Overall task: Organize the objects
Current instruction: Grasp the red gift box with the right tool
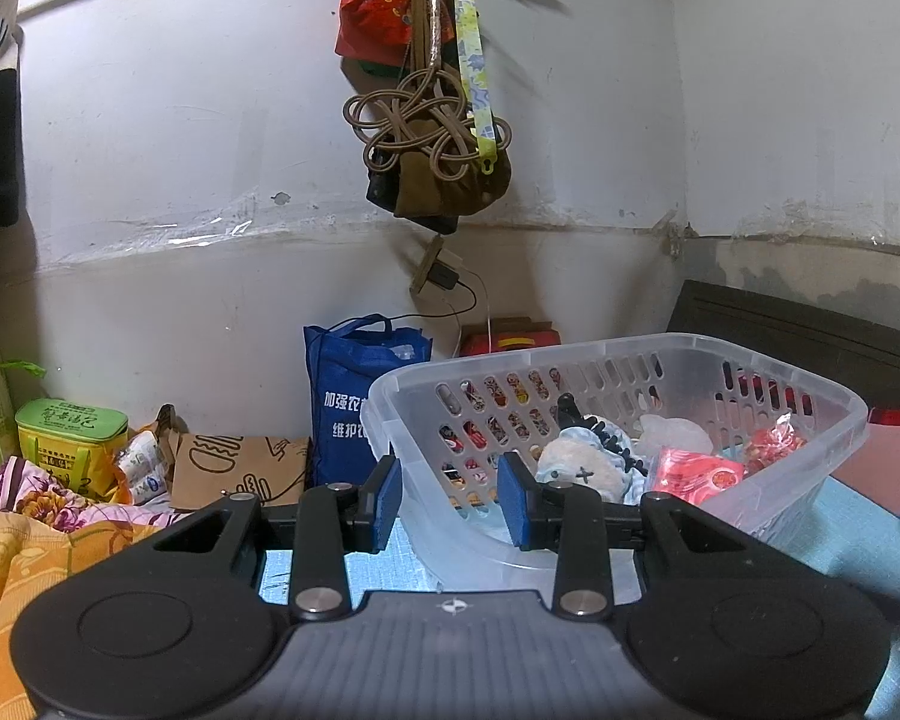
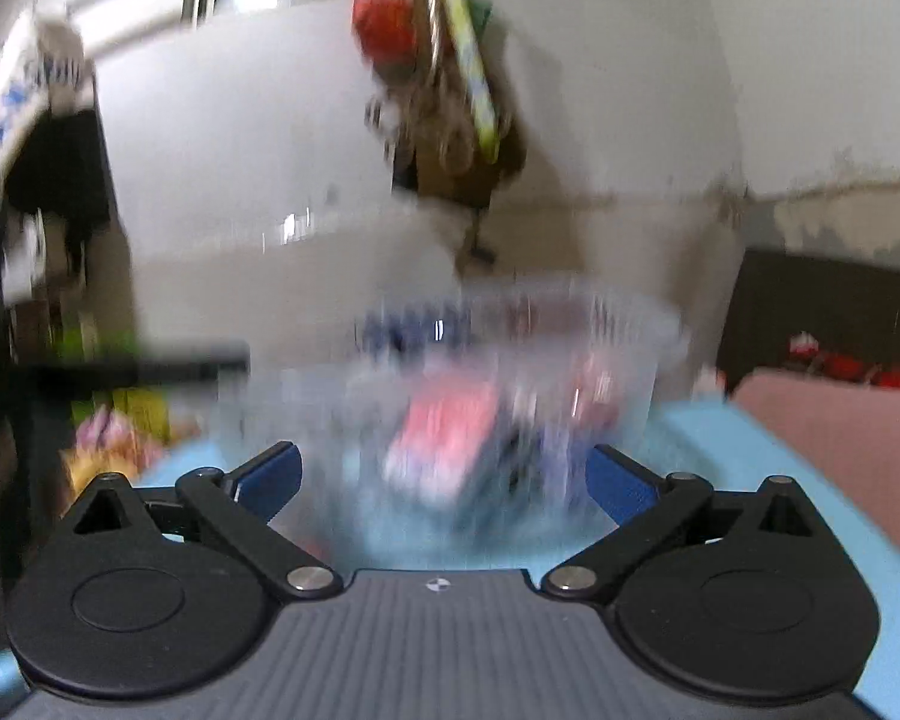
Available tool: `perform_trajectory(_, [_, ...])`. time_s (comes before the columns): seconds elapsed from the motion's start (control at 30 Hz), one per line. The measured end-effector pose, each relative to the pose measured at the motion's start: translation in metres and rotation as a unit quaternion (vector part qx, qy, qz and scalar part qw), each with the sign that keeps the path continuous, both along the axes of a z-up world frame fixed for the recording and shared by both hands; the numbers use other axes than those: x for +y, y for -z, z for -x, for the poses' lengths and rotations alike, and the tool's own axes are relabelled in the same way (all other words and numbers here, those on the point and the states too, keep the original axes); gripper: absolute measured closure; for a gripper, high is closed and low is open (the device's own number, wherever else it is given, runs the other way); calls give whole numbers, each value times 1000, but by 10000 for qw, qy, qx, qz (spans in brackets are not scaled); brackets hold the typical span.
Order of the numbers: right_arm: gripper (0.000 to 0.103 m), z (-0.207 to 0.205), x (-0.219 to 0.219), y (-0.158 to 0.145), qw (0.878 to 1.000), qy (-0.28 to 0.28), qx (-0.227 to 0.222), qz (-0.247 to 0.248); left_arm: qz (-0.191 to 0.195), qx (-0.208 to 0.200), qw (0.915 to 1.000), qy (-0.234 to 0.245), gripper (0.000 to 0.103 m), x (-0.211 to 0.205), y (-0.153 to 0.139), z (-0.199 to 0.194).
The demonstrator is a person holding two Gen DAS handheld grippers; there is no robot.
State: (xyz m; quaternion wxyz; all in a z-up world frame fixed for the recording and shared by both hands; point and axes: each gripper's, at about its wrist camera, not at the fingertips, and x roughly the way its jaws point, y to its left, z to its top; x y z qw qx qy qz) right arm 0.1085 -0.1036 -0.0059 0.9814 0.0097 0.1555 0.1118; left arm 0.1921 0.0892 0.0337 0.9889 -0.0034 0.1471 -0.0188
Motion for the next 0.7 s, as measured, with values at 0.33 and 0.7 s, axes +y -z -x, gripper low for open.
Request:
perform_trajectory(0.33, [0, -14, 54, 42, 9939, -490, 872, 460, -10, -2, 10000, 8, 64, 0, 0, 0])
perform_trajectory(0.7, [10, -33, 82, 37, 9848, -993, 1191, 776, -21, -2, 10000, 33, 64, 0, 0, 0])
